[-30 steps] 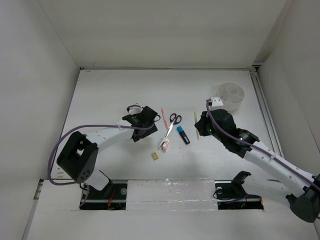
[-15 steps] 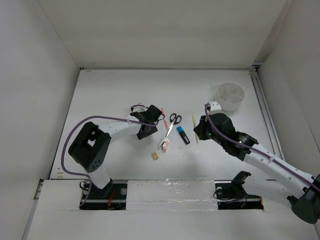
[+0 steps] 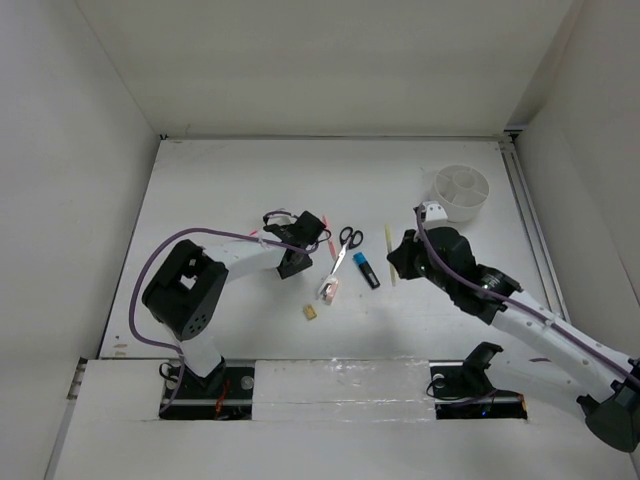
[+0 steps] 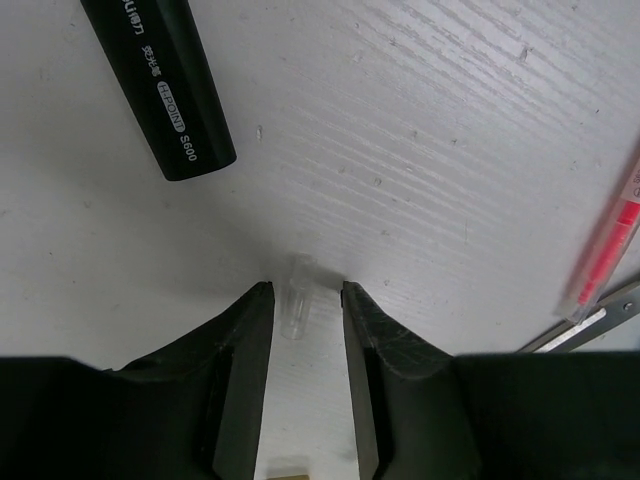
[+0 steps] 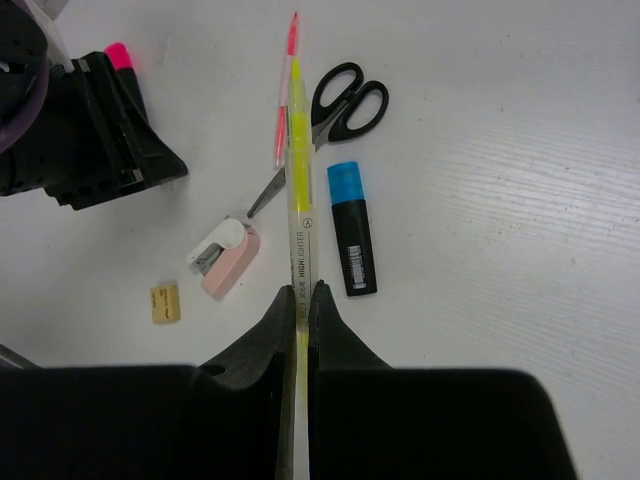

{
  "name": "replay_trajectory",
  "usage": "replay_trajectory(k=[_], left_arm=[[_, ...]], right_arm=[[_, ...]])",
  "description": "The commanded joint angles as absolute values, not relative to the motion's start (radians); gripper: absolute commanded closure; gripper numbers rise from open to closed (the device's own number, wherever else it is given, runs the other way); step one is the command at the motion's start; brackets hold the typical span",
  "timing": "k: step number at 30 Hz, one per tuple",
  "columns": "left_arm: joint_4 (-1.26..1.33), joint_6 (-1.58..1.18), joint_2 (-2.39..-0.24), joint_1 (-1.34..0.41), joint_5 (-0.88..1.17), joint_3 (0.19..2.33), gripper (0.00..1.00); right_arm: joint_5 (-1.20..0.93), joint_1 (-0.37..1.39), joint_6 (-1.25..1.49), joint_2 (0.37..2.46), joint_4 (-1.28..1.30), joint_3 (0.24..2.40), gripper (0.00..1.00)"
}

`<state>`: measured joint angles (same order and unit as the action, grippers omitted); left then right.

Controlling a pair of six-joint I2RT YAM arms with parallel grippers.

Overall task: Sort the stationery into containers
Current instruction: Close the pen cap on the pen.

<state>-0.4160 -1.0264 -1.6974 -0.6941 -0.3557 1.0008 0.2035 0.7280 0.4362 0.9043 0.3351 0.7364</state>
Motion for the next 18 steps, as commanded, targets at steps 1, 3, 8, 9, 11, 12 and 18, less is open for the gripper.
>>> replay_trajectory(k=[1, 3, 8, 9, 11, 12, 18], left_arm=[[-0.437, -1.042, -1.724, -0.693, -0.354, 0.982, 0.71], [-0.437, -1.042, -1.733, -0.693, -0.345, 0.973, 0.78], [-0.427, -1.042, -1.743, -0.693, -0.318, 0.954, 0.86], [-0.413, -1.031, -1.752, -0.693, -0.305, 0.954, 0.88], [-0.400, -1.031, -1.752, -0.693, -0.296, 0.934, 0.99], [-0.387, -1.022, -1.752, -0.693, -0.284, 0.934, 1.00], [-0.332, -0.933, -1.712, -0.693, -0.213, 0.943, 1.00]], right_arm=[[0.196, 0.738, 0.453, 0.877, 0.287, 0.733, 1.00], [0.196, 0.738, 0.453, 0.867, 0.287, 0.733, 1.00], [0.196, 0.738, 0.453, 0.856, 0.296, 0.733, 1.00], [0.196, 0.738, 0.453, 0.856, 0.296, 0.733, 1.00], [0.196, 0.738, 0.453, 0.845, 0.305, 0.733, 1.00], [0.196, 0.738, 0.453, 0.845, 0.305, 0.733, 1.00], [0.196, 0.738, 0.453, 0.847, 0.281, 0.721, 1.00]])
